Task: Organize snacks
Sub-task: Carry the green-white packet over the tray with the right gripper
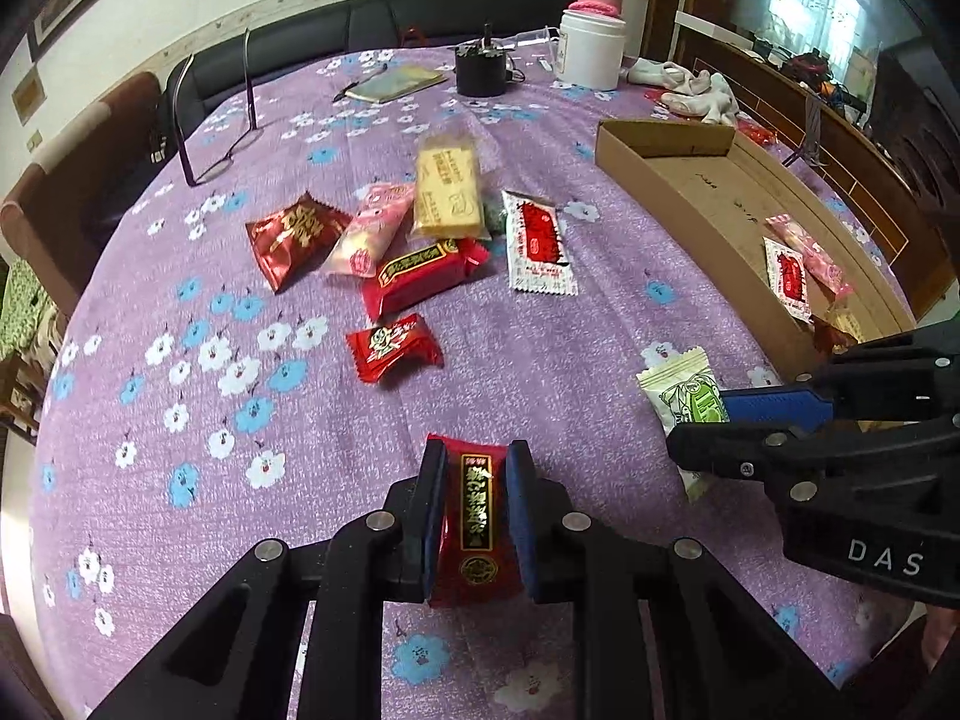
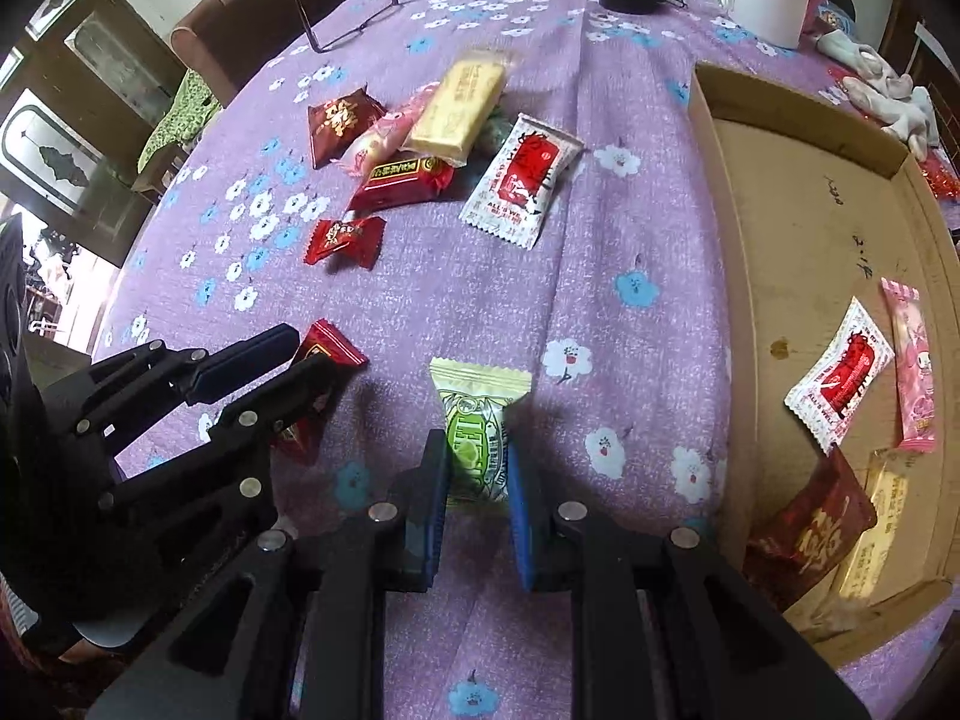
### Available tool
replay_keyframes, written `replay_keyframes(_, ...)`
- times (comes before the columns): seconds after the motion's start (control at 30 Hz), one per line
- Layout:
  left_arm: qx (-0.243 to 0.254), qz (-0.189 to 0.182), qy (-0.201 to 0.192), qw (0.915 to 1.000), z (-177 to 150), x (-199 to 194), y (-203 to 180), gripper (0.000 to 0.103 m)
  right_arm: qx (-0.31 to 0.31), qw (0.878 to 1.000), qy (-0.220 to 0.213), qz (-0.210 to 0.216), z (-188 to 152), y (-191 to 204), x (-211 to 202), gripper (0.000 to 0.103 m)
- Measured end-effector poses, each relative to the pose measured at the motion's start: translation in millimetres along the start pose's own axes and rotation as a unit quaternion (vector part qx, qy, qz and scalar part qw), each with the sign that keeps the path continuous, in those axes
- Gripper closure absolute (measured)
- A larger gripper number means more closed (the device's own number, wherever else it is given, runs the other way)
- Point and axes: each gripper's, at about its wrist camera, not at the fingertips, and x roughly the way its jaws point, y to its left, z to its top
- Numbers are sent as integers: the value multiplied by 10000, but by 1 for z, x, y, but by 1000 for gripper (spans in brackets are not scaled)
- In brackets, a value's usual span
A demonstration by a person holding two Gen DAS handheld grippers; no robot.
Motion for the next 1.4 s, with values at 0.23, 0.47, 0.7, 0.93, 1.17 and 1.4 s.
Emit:
replay_keyframes(0.23,94,30,-63,9999,3,-3,-7,83,28,10000,-69,-3,-2,-2,-5,85)
replay_keyframes(0.47,177,21,-114,9998,7,-7,-13,83,109,9998,-161,-18,-5,-6,-12,85)
replay_keyframes(0.7,293,-8,-155,9995,11,-9,-21,83,187,9995,-240,-41,-7,-12,-18,85)
replay_keyframes(0.93,358,-41,-185,9992,14,-12,-28,83,302,9990,-325,-56,-10,-20,-26,85)
replay_keyframes(1.17,421,-79,-263,9987,22,-17,-37,83,375,9981,-476,-57,-11,-29,-38,85)
replay_keyframes(1.4,535,-161,-366,9978,36,-22,-52,83,626,9956,-698,-73,-18,-48,-55,85)
